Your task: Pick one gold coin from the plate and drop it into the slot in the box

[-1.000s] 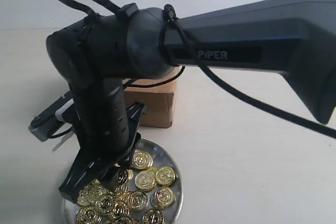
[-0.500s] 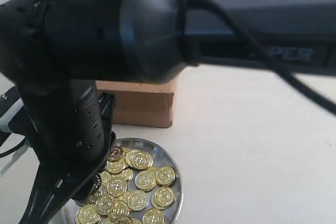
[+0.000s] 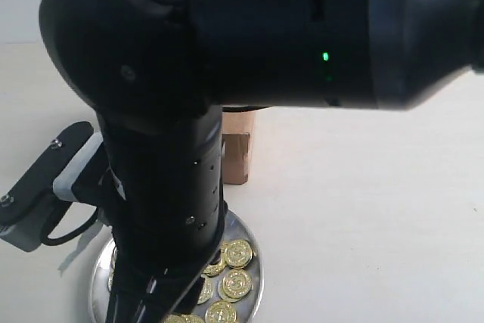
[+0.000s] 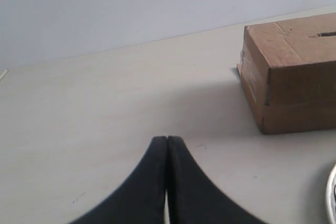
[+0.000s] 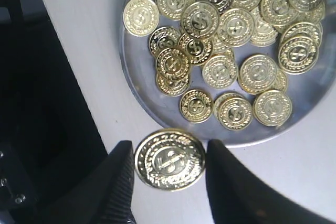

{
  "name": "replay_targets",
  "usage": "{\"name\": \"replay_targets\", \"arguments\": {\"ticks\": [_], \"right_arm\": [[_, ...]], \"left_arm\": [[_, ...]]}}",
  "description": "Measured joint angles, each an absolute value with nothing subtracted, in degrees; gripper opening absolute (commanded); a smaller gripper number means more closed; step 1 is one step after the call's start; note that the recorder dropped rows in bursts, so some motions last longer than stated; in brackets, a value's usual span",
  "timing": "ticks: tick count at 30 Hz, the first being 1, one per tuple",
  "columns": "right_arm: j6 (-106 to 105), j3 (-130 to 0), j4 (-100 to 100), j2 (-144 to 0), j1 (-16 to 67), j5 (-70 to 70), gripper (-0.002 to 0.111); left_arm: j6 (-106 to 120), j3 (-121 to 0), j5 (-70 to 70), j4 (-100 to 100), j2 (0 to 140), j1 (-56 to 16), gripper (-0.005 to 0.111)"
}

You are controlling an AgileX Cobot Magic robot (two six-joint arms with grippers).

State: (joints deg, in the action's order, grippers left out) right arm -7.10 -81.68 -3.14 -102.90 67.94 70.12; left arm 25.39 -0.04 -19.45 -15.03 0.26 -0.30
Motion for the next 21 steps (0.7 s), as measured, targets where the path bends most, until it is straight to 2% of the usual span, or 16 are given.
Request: {"name": "replay_targets", "arguments": {"ticks": [11, 21], "right_arm": [[-17.24, -74.88, -3.25, -102.34, 67.94, 62.34, 0.027], [-18.49, -74.45, -1.71, -100.98, 67.94, 56.31, 0.027]], "left_arm": [[23.61, -0.04, -11.66, -27.29, 0.26, -0.30, 0.000], [2.08, -0.04, -4.84, -48.34, 0.26, -0.30, 0.000]]}}
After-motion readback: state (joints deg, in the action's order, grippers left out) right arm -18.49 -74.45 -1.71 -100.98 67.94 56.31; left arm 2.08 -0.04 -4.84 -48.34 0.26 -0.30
